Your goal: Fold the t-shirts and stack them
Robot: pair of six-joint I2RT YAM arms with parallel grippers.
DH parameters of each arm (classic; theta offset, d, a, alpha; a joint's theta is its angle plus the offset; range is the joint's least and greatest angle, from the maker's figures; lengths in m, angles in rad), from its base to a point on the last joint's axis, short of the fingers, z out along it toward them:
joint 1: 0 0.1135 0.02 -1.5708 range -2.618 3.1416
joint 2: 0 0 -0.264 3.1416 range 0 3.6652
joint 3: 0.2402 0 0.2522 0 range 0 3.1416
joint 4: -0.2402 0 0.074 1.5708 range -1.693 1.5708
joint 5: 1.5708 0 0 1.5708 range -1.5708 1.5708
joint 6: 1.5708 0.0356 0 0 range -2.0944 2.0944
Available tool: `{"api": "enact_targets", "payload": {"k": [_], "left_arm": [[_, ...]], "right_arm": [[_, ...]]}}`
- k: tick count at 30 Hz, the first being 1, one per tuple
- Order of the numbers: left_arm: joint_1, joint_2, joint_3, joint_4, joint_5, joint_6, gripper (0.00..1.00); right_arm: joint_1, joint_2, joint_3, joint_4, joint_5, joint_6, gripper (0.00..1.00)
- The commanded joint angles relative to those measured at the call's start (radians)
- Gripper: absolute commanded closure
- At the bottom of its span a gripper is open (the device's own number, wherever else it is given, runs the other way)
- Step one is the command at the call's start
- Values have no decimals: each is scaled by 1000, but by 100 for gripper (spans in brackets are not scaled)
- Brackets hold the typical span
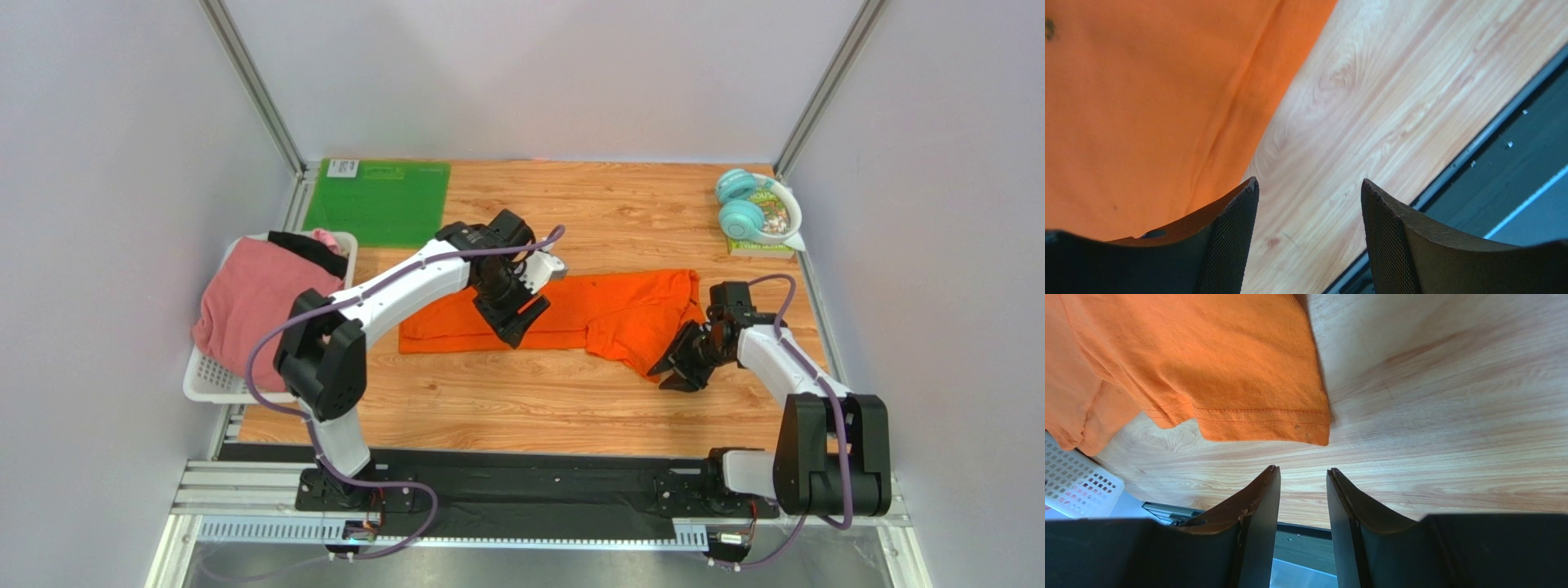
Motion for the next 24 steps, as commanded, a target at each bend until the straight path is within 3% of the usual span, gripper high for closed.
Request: {"api": "enact_targets", "payload": {"k": [1, 11, 24], "left_arm": [[-29, 57, 95, 73, -46, -23, 31], [-56, 238, 241, 127, -59, -59, 30], [-60, 191, 249, 104, -72, -44, 30]], "right_arm": [[5, 4, 17, 58, 17, 24, 60], [5, 35, -13, 75, 58, 24, 61], [5, 79, -45, 115, 92, 24, 66]]}}
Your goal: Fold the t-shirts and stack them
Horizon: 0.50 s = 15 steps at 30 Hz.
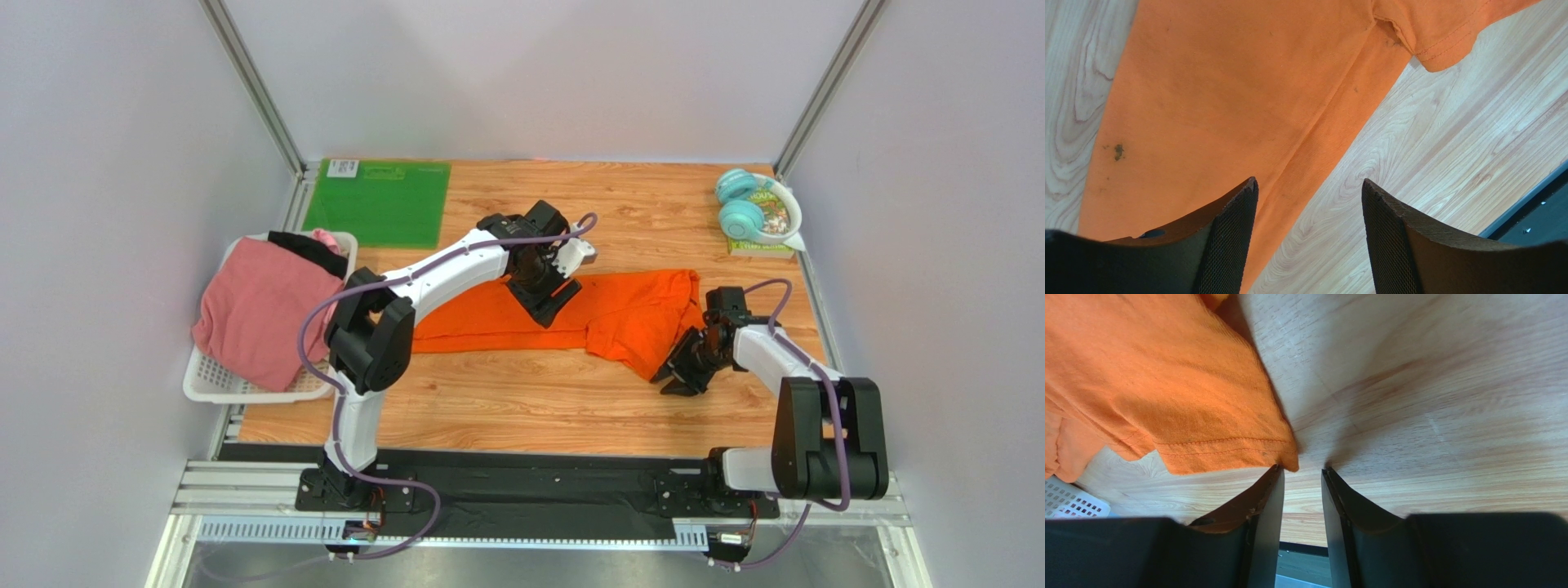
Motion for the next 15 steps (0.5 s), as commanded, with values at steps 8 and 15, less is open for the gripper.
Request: {"api": "enact_targets", "payload": {"k": [8, 15], "left_arm": [[-3, -147, -77, 15, -53, 32, 30], [65, -132, -88, 26, -20, 20, 30]], "right_arm": [[3, 64, 24, 64, 15, 0, 70], [3, 63, 44, 50, 38, -12, 74]]}}
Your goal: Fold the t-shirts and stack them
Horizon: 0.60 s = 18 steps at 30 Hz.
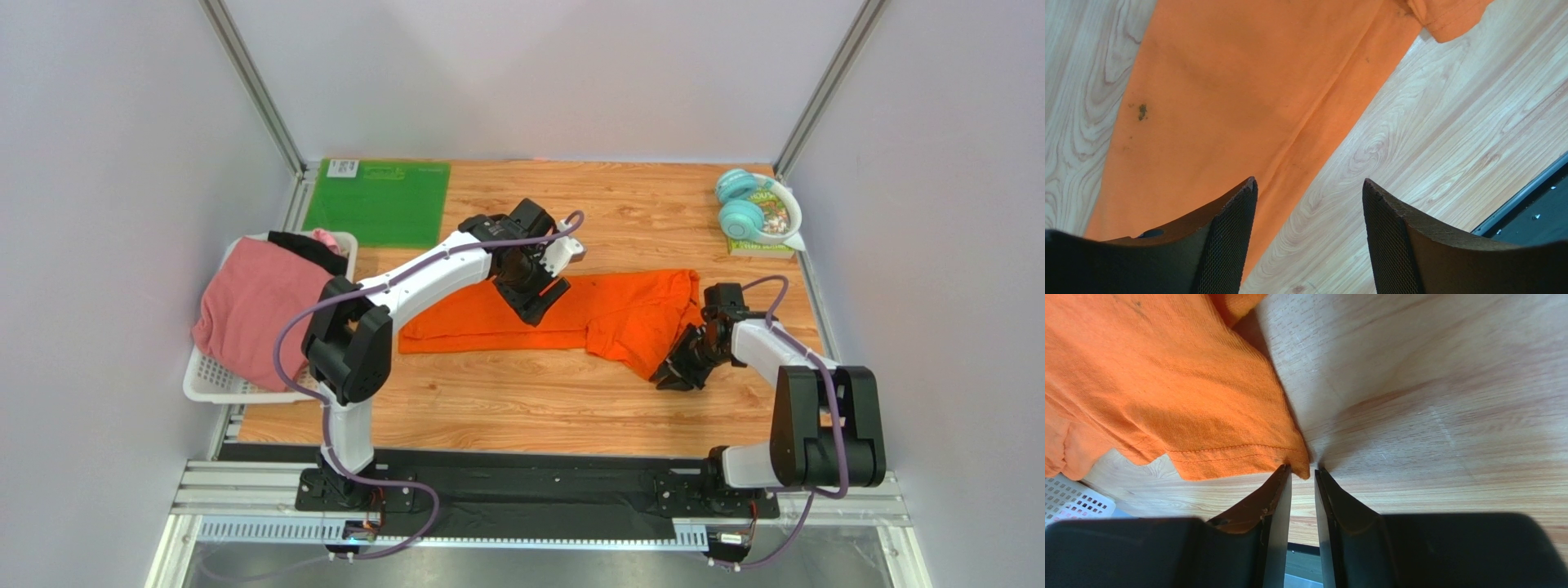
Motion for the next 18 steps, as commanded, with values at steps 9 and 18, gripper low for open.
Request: {"api": "enact_targets", "payload": {"k": [9, 18], "left_arm": [[96, -39, -31, 27, 8, 20, 30], [124, -39, -66, 44, 1, 26, 30]], "right_arm": [[3, -24, 25, 20, 66, -19, 94], [5, -128, 54, -64, 48, -17, 98]]}}
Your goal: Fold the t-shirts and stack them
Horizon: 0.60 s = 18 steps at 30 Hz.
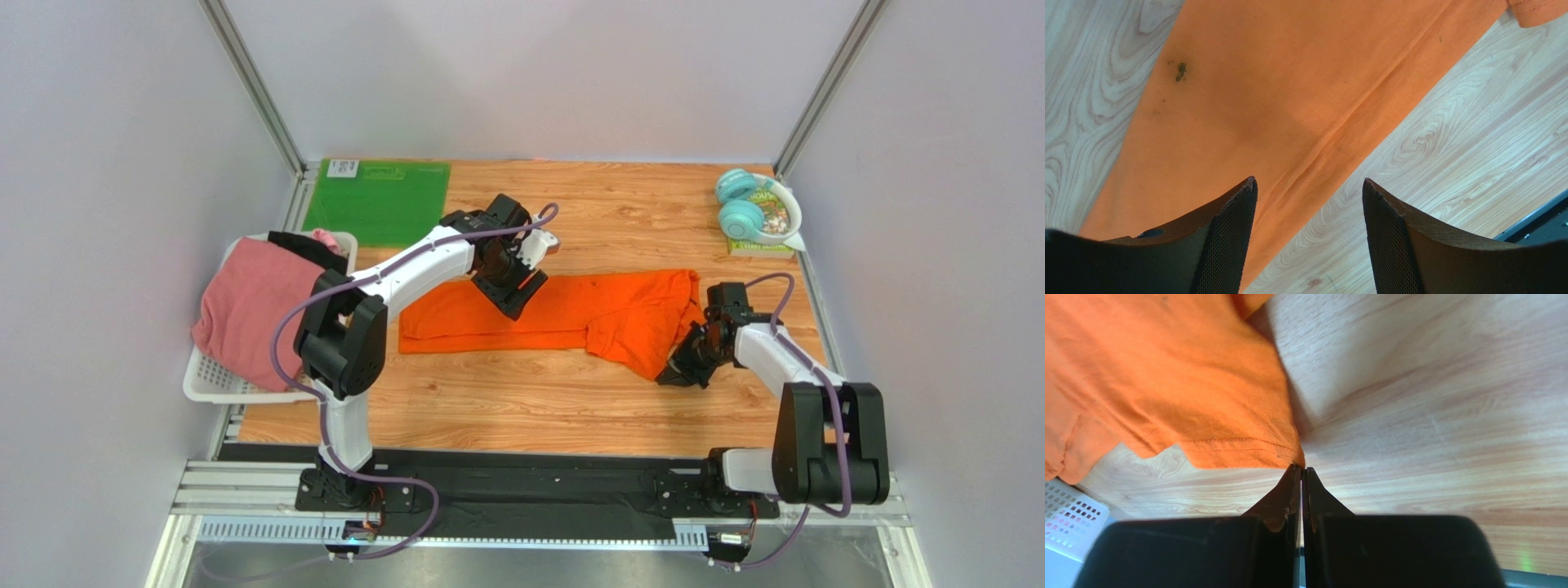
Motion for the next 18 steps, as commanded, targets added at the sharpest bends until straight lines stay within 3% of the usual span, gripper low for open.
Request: {"api": "enact_targets", "payload": {"k": [1, 9, 18], "left_arm": [[21, -38, -10, 28, -3, 19, 30], [44, -49, -15, 23, 2, 23, 30], [46, -61, -33, 26, -13, 29, 30]], "right_arm": [[4, -98, 56, -63, 14, -11, 98], [4, -92, 105, -80, -1, -8, 98], [4, 41, 371, -107, -7, -7, 98]]}}
